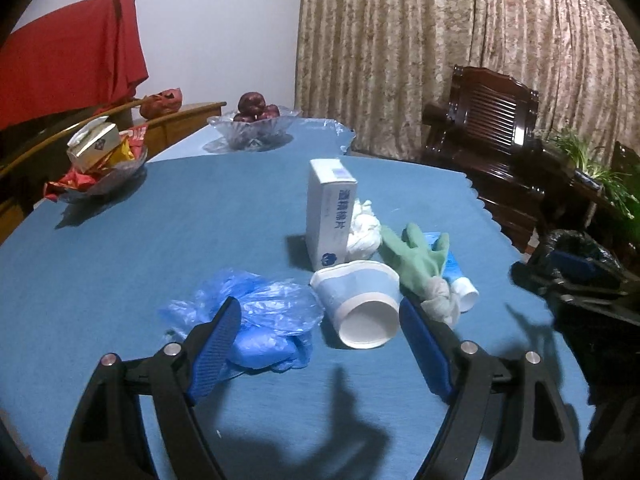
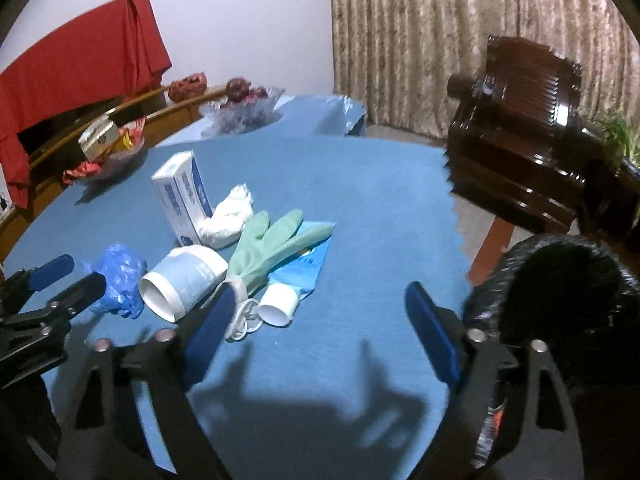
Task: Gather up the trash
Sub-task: 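Grasp the white paper cup with the left gripper while the right grasps the blue hand-cream tube, then carry the paper cup and blue tube over the bin and open both grippers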
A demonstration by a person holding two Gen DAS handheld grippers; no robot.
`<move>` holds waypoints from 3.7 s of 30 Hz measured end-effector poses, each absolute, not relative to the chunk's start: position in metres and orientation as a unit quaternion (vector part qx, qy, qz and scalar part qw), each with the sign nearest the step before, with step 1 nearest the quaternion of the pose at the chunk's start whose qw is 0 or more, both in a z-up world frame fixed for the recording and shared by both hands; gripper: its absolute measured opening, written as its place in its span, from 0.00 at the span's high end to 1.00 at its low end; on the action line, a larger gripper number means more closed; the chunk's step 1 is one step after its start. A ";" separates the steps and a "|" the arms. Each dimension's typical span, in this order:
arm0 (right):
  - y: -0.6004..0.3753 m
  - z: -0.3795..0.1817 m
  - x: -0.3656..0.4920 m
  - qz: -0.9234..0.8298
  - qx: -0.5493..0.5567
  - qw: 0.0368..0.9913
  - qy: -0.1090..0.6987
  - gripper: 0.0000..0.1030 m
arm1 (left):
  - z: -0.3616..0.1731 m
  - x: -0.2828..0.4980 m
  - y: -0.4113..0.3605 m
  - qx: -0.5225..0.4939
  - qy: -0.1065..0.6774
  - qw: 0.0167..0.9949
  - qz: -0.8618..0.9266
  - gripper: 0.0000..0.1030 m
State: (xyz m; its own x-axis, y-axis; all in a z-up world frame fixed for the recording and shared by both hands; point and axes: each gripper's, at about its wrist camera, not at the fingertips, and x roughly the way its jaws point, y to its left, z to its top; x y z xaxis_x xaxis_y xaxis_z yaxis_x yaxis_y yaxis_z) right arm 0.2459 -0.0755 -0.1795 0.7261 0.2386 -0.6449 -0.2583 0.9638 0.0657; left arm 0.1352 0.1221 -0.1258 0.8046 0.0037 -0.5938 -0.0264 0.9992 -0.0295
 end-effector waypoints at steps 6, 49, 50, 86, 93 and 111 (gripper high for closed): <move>-0.062 -0.198 0.261 0.136 -0.024 0.920 0.366 0.26 | -0.131 0.143 0.123 -0.015 0.313 0.950 0.008 0.23; -0.076 -0.224 0.296 0.125 0.004 0.891 0.436 0.70 | -0.153 0.180 0.099 -0.026 0.338 0.940 -0.026 0.30; -0.078 -0.224 0.296 0.123 0.005 0.891 0.437 0.70 | -0.154 0.183 0.097 -0.026 0.341 0.939 -0.030 0.33; -0.114 -0.170 0.248 0.116 0.023 0.918 0.378 0.72 | -0.130 0.172 0.064 -0.003 0.342 0.939 -0.033 0.54; -0.130 -0.153 0.231 0.111 0.031 0.926 0.360 0.72 | -0.114 0.164 0.046 -0.003 0.330 0.943 -0.052 0.54; -0.229 -0.112 0.174 0.024 0.055 0.948 0.313 0.72 | -0.080 0.156 -0.046 0.012 0.296 0.944 -0.144 0.54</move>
